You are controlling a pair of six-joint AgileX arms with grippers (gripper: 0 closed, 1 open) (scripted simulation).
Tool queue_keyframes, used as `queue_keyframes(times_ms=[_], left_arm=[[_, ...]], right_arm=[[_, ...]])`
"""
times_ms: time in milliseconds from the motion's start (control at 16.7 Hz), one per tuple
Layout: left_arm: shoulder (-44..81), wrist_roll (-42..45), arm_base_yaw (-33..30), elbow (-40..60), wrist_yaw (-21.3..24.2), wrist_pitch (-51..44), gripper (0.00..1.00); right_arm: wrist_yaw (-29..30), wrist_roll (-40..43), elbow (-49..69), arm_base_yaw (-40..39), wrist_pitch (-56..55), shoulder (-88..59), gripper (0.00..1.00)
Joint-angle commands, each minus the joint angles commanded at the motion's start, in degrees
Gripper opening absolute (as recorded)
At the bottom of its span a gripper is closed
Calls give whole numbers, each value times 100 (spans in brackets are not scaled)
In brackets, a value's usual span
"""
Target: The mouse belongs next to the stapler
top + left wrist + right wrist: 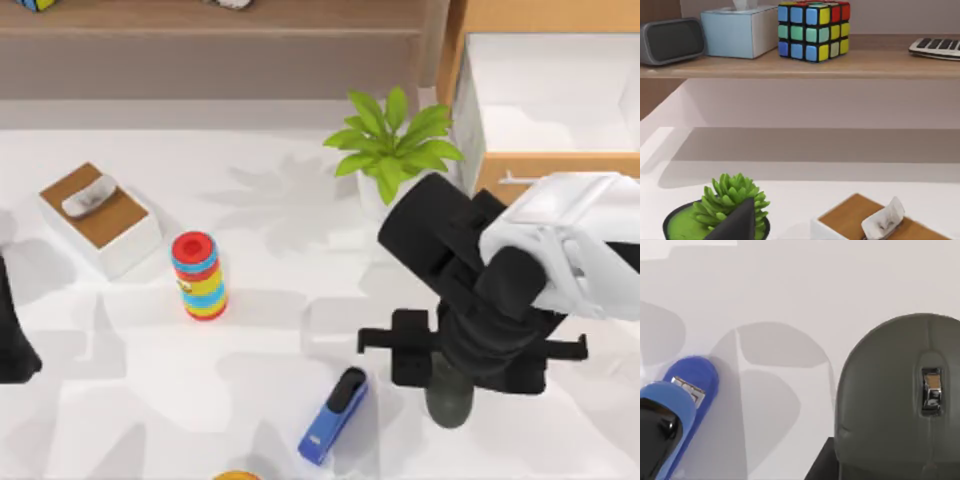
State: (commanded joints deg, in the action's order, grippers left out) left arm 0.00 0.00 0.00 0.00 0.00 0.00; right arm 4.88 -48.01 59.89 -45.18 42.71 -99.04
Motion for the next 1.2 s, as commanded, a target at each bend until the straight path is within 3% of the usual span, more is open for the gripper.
queue_keyframes(times_ms=[420,1200], left_arm=[[0,0,0,0,0,0,100],[0,0,0,0,0,0,100]], right_arm=[[-92,91,-130,-83,69,-166,0],[-92,91,-130,-83,69,-166,98]])
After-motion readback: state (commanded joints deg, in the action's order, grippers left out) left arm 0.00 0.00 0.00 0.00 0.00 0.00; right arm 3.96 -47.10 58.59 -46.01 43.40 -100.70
